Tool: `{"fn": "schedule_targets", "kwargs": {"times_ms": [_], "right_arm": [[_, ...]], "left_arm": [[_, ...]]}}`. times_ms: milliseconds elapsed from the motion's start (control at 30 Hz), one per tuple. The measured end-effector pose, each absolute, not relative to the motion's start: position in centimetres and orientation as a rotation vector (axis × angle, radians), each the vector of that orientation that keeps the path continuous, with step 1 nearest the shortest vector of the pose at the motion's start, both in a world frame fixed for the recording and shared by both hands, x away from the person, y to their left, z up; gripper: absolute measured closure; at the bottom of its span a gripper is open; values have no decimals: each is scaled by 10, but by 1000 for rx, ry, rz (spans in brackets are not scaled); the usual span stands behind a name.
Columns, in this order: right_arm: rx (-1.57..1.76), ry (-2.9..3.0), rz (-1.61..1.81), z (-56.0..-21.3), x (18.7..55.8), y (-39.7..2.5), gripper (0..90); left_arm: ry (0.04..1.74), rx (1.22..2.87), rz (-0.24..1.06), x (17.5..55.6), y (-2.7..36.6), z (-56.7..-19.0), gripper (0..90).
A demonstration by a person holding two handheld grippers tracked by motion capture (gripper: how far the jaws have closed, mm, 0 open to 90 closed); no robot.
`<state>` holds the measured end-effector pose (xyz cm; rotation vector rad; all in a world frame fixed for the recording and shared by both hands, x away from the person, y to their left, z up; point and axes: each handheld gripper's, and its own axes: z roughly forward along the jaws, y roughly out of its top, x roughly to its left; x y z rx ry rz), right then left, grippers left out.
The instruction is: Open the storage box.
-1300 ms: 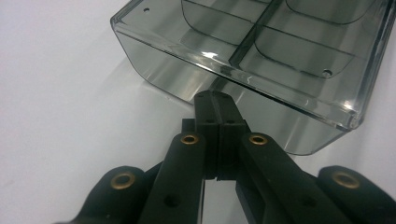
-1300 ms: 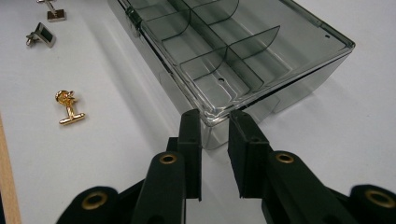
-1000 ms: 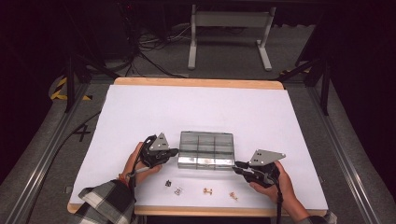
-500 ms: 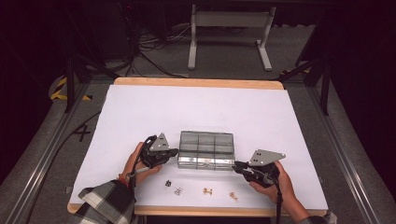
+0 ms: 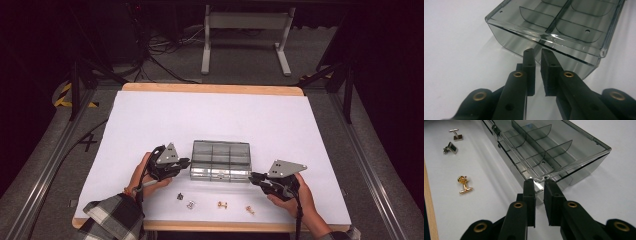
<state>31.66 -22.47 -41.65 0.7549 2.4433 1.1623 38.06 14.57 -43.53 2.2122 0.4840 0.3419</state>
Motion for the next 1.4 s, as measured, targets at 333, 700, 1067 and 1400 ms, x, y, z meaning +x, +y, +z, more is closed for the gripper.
{"fn": "schedule_targets", "kwargs": {"times_ms": [333, 700, 1067, 1400], "right_arm": [[748, 2392, 1186, -411, 316, -226, 809], [720, 2292, 1176, -405, 314, -228, 792], [715, 2208, 1105, -406, 323, -226, 708], [600, 2121, 1088, -403, 328, -217, 790]], "left_arm": [[478, 2174, 392, 375, 150, -430, 575], [531, 2138, 456, 379, 138, -423, 386], [505, 2113, 501, 381, 137, -421, 377], [391, 2141, 562, 383, 126, -414, 568]]}}
